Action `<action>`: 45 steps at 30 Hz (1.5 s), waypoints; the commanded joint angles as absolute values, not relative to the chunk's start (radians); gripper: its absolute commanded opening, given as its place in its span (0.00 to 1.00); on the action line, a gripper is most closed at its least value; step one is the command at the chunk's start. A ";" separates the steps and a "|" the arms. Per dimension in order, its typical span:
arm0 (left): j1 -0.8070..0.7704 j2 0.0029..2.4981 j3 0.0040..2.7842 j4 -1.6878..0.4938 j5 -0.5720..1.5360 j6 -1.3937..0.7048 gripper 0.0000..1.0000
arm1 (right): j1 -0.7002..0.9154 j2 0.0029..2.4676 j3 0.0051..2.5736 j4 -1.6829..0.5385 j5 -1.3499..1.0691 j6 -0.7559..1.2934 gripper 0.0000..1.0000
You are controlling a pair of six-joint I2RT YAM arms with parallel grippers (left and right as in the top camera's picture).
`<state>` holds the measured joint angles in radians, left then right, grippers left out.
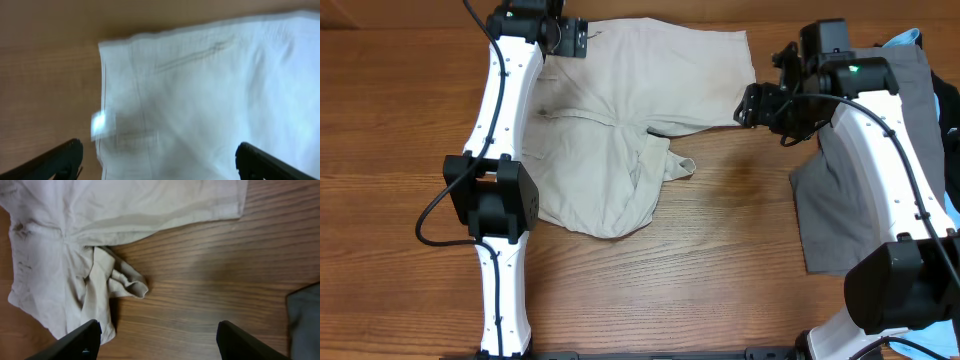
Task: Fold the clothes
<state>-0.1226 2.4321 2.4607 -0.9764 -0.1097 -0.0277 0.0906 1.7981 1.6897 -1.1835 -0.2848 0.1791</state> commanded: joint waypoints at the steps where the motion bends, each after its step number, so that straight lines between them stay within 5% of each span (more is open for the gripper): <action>1: -0.125 2.323 2.485 -1.115 -0.094 -0.070 0.97 | 0.142 1.794 1.656 -1.181 -0.289 0.211 0.77; 15: -0.123 2.150 2.485 -1.635 0.149 0.002 0.95 | 0.263 1.795 1.227 -0.705 -0.271 0.206 0.60; 34: -0.124 2.153 2.484 -1.611 0.146 0.031 1.00 | 0.308 1.914 1.156 -0.514 -0.271 0.191 0.55; 42: -0.125 2.153 2.484 -1.584 0.151 0.030 1.00 | 0.308 1.938 1.156 -0.467 -0.352 0.186 0.47; 45: -0.125 2.153 2.484 -1.585 0.150 0.030 1.00 | 0.308 1.938 1.156 -0.463 -0.385 0.182 0.34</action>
